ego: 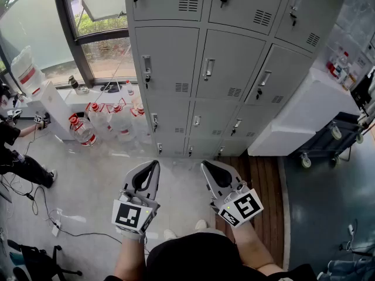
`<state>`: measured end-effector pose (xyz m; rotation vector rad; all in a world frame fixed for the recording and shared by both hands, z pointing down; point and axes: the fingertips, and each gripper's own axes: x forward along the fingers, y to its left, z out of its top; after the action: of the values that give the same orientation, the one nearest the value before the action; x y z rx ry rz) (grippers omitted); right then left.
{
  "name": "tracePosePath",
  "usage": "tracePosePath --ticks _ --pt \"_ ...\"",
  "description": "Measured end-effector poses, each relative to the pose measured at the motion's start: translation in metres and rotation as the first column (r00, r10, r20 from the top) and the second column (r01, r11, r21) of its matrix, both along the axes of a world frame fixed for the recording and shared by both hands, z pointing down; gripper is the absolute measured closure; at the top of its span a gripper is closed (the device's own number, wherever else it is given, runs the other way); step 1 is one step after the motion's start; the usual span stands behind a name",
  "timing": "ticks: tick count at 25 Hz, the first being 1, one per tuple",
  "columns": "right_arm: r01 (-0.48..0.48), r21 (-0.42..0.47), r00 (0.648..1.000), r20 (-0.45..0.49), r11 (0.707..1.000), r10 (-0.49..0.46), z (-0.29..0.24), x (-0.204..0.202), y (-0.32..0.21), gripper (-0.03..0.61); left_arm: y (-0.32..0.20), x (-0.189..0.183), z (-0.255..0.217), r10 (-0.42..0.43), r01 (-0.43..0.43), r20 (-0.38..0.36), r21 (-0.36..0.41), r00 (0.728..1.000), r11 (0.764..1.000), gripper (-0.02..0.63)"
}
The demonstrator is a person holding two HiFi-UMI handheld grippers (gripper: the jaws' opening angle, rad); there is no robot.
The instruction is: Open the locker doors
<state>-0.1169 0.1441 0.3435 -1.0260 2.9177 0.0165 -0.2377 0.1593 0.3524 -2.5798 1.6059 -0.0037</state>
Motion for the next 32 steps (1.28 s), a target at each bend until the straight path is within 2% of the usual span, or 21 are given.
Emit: tracePosePath --ticks 4,10,13,18,21,25,27,32 --pt "-0.003 0.038 0.999 -0.054 0.999 0.005 0.004 0.007 -0.003 0.551 -0.007 0.011 0.005 0.008 -0.008 -0.013 -0.027 1.000 1.000 0.597" --pt "0.011 0.025 0.999 -0.048 1.000 -0.009 0.014 0.034 -0.006 0.551 -0.021 0.041 0.004 -0.007 0.005 -0.036 -0.044 0.999 0.999 0.597" --pt "-0.007 -0.012 1.000 -0.006 1.000 0.007 0.018 0.061 -0.017 0.549 -0.029 0.070 0.000 -0.009 0.006 -0.036 -0.059 0.999 0.998 0.597" --pt "-0.036 -0.041 0.998 0.043 0.998 0.038 0.025 0.109 -0.040 0.549 -0.046 0.113 0.011 -0.004 0.006 0.018 -0.082 1.000 0.997 0.597" --pt "-0.050 -0.063 0.997 0.061 0.997 0.054 0.031 0.131 -0.054 0.549 -0.054 0.132 0.022 0.013 -0.008 0.058 -0.086 0.998 0.996 0.597" --pt "-0.070 -0.078 0.995 0.069 0.994 0.075 0.035 0.147 -0.075 0.549 -0.070 0.150 0.028 0.033 -0.026 0.063 -0.107 0.997 0.994 0.597" --pt "-0.084 -0.087 0.994 0.068 0.993 0.090 0.038 0.151 -0.088 0.549 -0.083 0.153 0.037 0.063 -0.054 0.084 -0.115 0.994 0.992 0.597" --pt "-0.133 -0.099 0.989 0.050 0.986 0.138 0.046 0.147 -0.127 0.549 -0.129 0.156 0.047 0.126 -0.116 0.068 -0.129 0.990 0.985 0.597"
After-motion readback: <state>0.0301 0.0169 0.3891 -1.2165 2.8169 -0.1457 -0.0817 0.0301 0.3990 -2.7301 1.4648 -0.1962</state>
